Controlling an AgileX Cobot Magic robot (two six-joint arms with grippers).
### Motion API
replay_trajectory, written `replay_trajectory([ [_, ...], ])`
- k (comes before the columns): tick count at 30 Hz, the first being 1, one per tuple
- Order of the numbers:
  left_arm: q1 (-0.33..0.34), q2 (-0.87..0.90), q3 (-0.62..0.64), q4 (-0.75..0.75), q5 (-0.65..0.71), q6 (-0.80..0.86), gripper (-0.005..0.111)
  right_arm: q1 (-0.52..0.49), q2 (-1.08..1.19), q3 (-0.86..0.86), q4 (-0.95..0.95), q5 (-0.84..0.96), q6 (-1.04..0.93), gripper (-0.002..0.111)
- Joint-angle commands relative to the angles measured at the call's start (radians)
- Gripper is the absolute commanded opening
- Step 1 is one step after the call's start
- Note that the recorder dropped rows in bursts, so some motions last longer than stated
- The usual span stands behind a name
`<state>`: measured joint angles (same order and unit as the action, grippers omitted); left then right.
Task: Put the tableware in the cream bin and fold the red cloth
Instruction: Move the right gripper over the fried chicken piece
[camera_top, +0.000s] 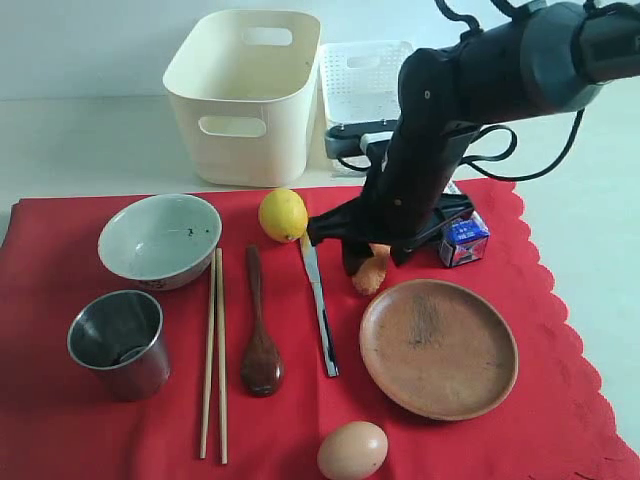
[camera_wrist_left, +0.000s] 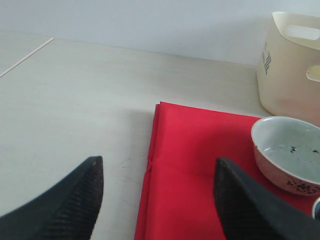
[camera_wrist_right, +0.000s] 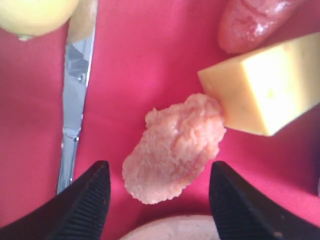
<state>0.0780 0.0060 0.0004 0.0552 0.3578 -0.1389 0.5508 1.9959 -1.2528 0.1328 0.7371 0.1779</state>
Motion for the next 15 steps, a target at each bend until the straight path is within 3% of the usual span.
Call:
replay_trajectory([
  [1, 0.001, -0.006, 0.0, 0.005, -0.006, 0.005, 0.062, 0.002, 0.033, -0.011, 0.003, 0.023, 0.007, 0.057],
  [9, 0.001, -0.006, 0.0, 0.005, -0.006, 0.005, 0.062, 0.002, 0.044, -0.011, 0.003, -0.018, 0.002, 0.055],
  [15, 0.001, -0.006, 0.0, 0.005, -0.006, 0.005, 0.062, 0.002, 0.044, -0.011, 0.003, -0.03, 0.002, 0.018],
])
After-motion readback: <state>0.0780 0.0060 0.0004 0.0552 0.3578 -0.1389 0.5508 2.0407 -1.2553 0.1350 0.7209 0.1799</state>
